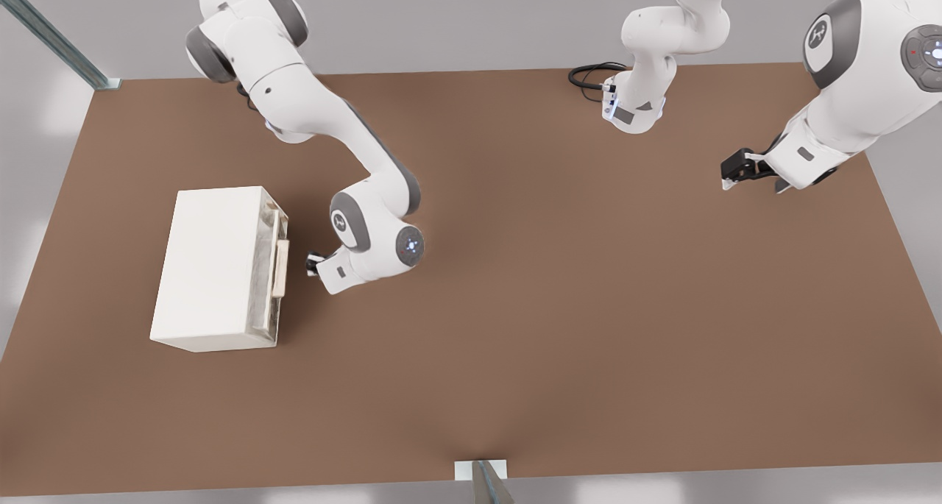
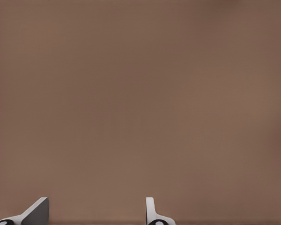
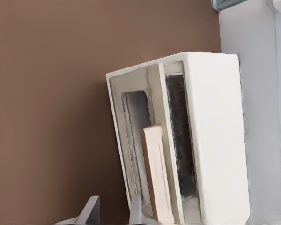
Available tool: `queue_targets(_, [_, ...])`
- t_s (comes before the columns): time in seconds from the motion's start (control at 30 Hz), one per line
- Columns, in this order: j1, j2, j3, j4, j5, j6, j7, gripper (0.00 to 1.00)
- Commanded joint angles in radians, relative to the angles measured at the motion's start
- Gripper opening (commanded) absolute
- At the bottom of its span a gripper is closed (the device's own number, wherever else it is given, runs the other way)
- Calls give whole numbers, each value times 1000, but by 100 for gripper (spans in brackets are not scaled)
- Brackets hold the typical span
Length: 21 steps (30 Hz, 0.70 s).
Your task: Keep left arm still and open the oven door with right arm
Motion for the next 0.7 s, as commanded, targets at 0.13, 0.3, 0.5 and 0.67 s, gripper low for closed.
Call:
queue_targets(0.13, [-348,-97,7,200,432,16,-710,100])
queue_targets(0.3, [-464,-368,-1,7,544,137,-842,100])
queue_targets(0.5, [-471,-388,-2,-3,533,171,-843,100])
queue_targets(0.67, [-471,-388,-2,-3,530,171,-845,100])
